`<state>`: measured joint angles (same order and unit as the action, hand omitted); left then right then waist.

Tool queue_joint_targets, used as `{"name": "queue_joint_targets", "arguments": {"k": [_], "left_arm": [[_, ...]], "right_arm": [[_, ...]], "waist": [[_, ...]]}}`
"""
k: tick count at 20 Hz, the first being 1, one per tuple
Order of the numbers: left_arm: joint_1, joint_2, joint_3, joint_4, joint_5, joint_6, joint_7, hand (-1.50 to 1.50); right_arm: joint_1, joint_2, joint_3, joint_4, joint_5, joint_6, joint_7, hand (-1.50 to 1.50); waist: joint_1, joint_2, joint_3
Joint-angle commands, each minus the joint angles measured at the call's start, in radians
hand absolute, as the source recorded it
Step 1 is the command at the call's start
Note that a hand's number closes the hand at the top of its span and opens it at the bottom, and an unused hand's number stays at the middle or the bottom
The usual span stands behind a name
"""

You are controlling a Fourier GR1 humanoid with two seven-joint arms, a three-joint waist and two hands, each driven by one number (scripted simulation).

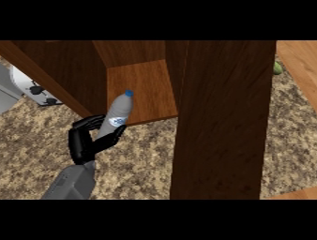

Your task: Pick up the bottled water, place it into the cabinet and close the cabinet

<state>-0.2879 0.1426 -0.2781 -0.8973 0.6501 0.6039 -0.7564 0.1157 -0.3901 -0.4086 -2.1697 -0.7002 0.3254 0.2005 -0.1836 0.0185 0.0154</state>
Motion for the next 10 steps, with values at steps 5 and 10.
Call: {"name": "queue_joint_targets", "arguments": {"k": [5,10], "left_arm": [[-0.292,-0.021,-0.026,0.080,-0.022,0.051,0.133,-1.50],[-0.283,-0.003,-0.060,0.056,-0.031,0.036,0.141,-1.50]], "right_arm": [[-0.009,-0.010,0.003,0.017,-0.012,0.017,0.003,-1.50],[-0.022,-0.011,0.009,0.016,-0.017,0.023,-0.001,-1.50]], "waist": [[-0.044,0.020,-0.016],[-0.058,0.021,-0.017]]}}
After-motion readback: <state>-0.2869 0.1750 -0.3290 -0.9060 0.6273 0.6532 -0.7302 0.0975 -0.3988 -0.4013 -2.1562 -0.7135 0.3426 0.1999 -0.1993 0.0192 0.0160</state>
